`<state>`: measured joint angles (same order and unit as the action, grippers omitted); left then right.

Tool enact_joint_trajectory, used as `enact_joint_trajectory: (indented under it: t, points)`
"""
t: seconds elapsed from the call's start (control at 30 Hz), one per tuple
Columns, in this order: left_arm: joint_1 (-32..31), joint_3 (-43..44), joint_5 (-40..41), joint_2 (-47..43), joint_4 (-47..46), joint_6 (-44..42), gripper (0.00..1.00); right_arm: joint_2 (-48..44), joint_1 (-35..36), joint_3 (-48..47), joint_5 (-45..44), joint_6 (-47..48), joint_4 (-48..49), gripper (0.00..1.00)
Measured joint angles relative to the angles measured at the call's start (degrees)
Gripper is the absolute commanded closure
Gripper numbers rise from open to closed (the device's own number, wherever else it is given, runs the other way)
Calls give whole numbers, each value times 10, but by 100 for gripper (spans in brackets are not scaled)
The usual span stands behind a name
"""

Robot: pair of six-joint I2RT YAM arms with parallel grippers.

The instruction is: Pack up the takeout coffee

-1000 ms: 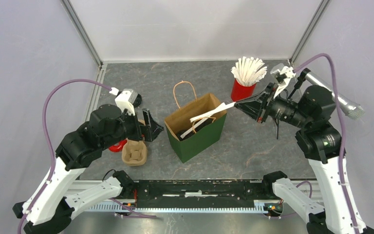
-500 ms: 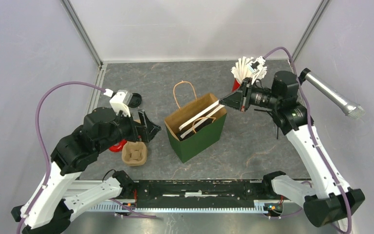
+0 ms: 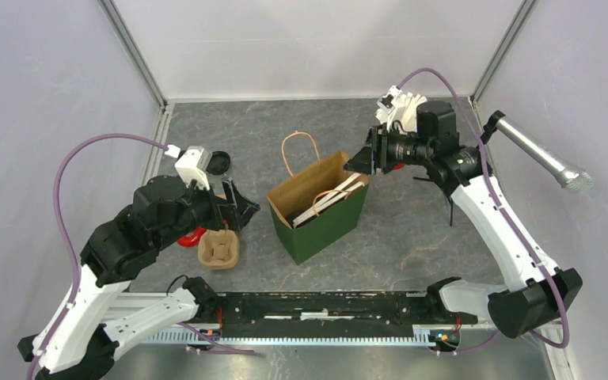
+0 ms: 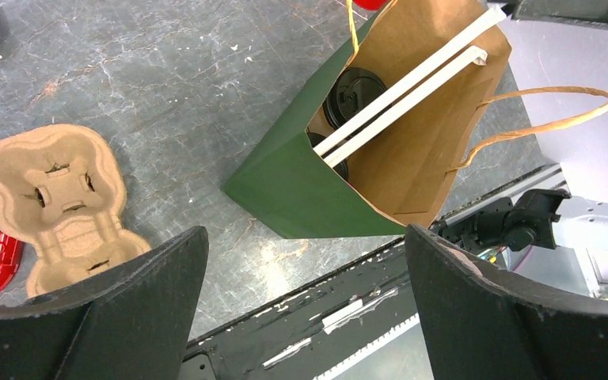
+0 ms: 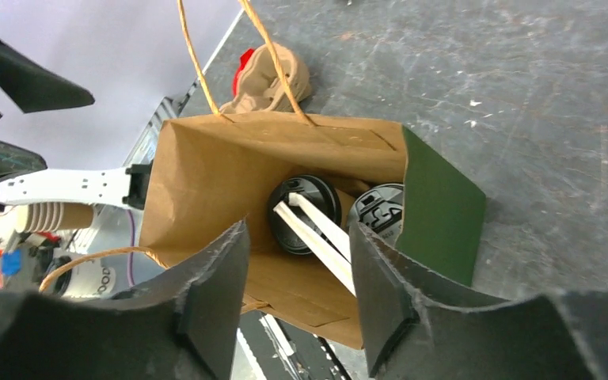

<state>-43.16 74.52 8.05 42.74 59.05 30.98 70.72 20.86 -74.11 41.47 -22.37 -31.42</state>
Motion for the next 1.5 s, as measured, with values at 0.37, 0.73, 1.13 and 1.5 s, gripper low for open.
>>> enact_joint_trajectory:
  t: [0.37, 0.73, 1.13, 1.5]
  points:
    - [0, 21, 5, 12, 0, -1, 0, -2, 0, -113, -78, 19, -54, 2]
    - [0, 139, 11, 45, -3, -15, 0, -107, 0, -115, -199, 69, -49, 2]
    - [0, 147, 25, -7, -10, -15, 0, -260, 0, -4, -321, 78, 10, 2]
    - [0, 104, 29, -46, -26, -15, 0, -309, 0, 88, -312, 66, 64, 2]
